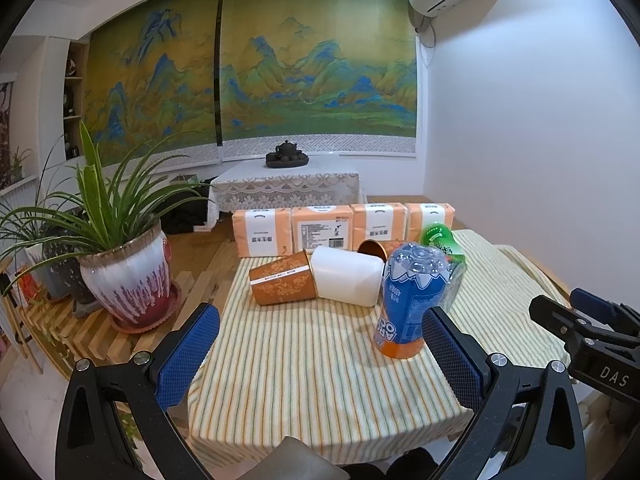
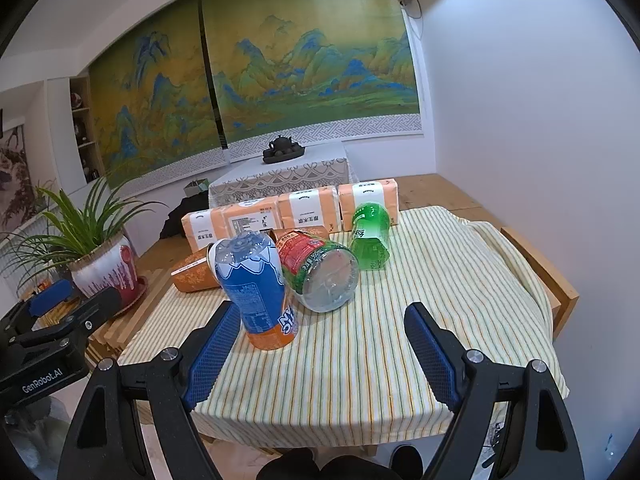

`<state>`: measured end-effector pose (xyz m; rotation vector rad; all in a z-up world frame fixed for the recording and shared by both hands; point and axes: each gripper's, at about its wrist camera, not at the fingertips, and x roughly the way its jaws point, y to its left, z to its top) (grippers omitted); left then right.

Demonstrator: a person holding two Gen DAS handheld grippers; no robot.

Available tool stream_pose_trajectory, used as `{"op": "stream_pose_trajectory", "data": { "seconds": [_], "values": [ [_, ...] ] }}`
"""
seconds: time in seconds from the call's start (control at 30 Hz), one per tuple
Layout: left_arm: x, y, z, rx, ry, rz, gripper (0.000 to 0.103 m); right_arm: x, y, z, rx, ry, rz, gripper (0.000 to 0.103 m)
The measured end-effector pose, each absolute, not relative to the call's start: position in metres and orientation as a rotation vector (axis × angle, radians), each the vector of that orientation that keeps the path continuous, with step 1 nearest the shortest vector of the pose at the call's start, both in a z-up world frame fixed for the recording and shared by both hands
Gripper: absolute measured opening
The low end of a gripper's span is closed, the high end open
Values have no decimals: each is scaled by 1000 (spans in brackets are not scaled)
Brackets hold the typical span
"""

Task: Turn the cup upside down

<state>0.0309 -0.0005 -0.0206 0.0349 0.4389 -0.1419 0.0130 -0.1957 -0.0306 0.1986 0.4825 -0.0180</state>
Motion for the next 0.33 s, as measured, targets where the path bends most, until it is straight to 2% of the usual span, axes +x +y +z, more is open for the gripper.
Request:
{"op": "stream_pose_trajectory", "data": {
  "seconds": [0.33],
  "values": [
    [33, 0, -23, 49, 437, -133, 102, 13, -197, -33, 201, 490, -22, 81]
  ]
}}
